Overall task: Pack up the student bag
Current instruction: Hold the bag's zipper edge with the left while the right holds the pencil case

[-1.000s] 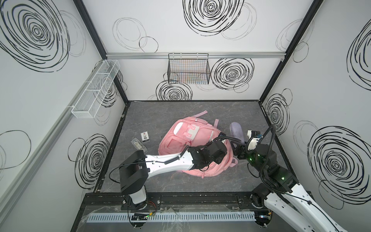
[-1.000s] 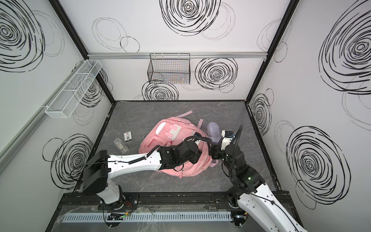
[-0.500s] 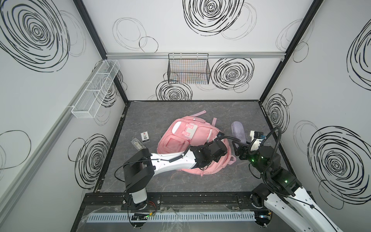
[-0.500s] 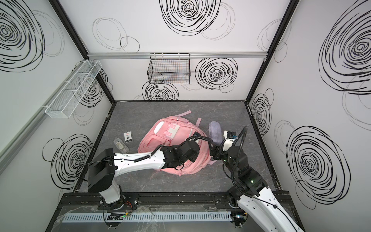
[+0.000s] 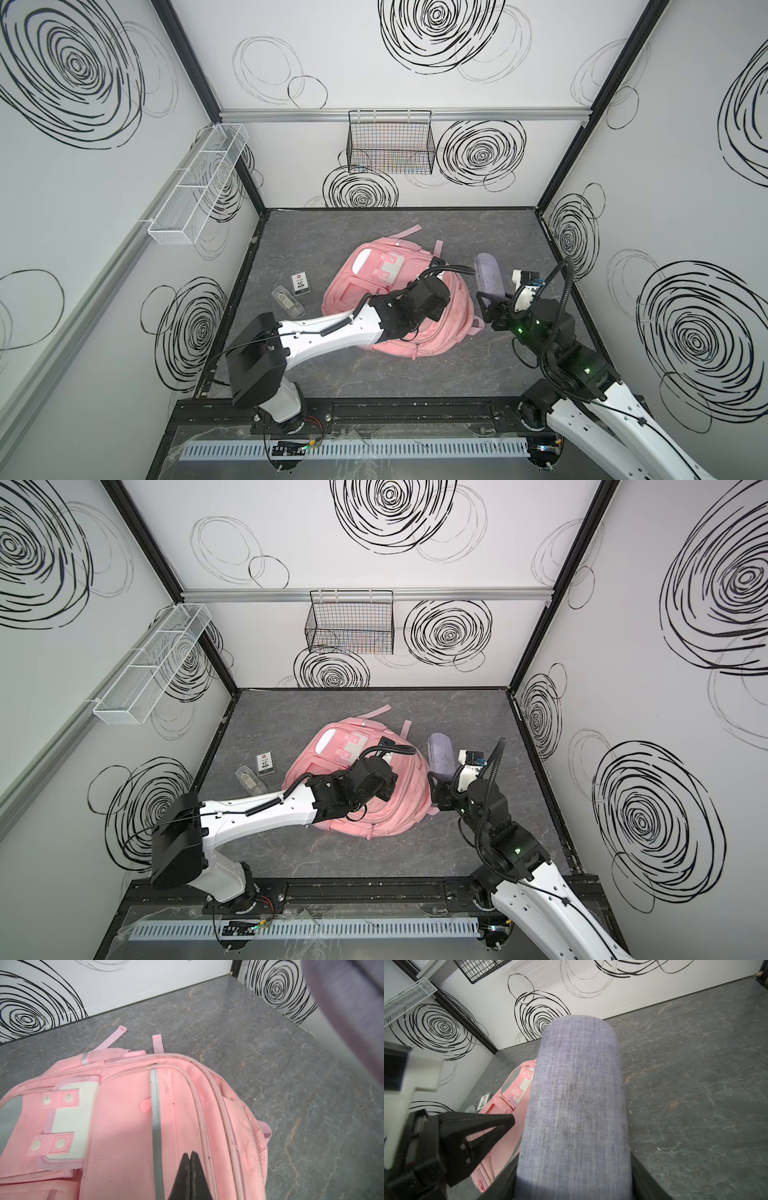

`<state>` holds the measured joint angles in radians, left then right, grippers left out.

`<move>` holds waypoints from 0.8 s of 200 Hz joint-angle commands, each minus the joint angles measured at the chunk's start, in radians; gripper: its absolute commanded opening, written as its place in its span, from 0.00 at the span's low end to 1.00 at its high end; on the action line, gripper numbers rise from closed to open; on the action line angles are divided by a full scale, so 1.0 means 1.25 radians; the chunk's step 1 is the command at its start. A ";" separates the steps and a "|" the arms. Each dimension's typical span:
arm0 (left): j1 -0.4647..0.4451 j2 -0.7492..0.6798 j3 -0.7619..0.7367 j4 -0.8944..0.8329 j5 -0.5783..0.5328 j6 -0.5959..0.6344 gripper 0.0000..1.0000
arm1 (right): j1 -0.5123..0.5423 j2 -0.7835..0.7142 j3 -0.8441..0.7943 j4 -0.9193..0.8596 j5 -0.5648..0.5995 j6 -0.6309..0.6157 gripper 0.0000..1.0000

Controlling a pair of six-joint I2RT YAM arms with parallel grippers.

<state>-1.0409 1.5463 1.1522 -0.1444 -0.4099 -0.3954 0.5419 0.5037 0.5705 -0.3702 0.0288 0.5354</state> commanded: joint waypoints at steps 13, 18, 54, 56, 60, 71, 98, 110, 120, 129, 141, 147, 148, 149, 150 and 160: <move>0.034 -0.081 -0.034 0.072 0.074 -0.023 0.00 | -0.004 -0.003 0.017 0.022 -0.003 0.015 0.24; 0.039 -0.088 -0.039 0.076 0.084 -0.022 0.00 | -0.005 -0.003 0.013 0.024 -0.004 0.016 0.24; 0.045 -0.067 -0.023 0.049 0.115 -0.052 0.35 | -0.005 0.001 -0.001 0.031 -0.016 0.023 0.24; 0.042 -0.062 -0.022 0.047 0.115 -0.053 0.39 | -0.005 0.002 -0.002 0.031 -0.016 0.023 0.24; 0.037 -0.052 -0.018 0.043 0.118 -0.053 0.43 | -0.005 0.001 -0.002 0.032 -0.015 0.023 0.24; 0.020 -0.020 -0.007 0.030 0.124 -0.053 0.49 | -0.005 0.000 -0.002 0.032 -0.013 0.023 0.24; -0.006 0.063 0.024 -0.008 0.141 -0.055 0.51 | -0.006 -0.010 0.003 0.019 -0.003 0.016 0.24; -0.012 0.094 0.038 -0.023 0.124 -0.043 0.51 | -0.006 -0.016 0.005 0.010 0.003 0.012 0.25; -0.013 0.118 0.048 -0.040 0.106 -0.031 0.50 | -0.006 -0.022 0.005 0.009 0.000 0.013 0.25; -0.012 0.134 0.060 -0.059 0.084 -0.030 0.48 | -0.006 -0.026 0.005 0.009 -0.001 0.012 0.25; -0.013 0.146 0.066 -0.069 0.050 0.003 0.39 | -0.006 -0.029 0.006 0.007 0.001 0.013 0.25; -0.015 0.147 0.066 -0.071 0.026 0.008 0.32 | -0.006 -0.030 0.005 0.007 0.001 0.013 0.25; -0.015 0.147 0.066 -0.071 0.023 0.008 0.31 | -0.006 -0.030 0.005 0.007 0.001 0.014 0.25; -0.015 0.147 0.066 -0.071 0.021 0.009 0.30 | -0.006 -0.030 0.004 0.008 0.000 0.014 0.24; -0.015 0.147 0.065 -0.071 0.018 0.010 0.29 | -0.006 -0.030 0.004 0.008 0.000 0.015 0.25; -0.017 0.146 0.063 -0.070 -0.002 0.020 0.25 | -0.006 -0.031 0.003 0.008 -0.001 0.016 0.25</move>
<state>-1.0657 1.7302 1.2007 -0.1989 -0.2932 -0.4194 0.5369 0.4778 0.5697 -0.3706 0.0097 0.5503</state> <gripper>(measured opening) 0.295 0.653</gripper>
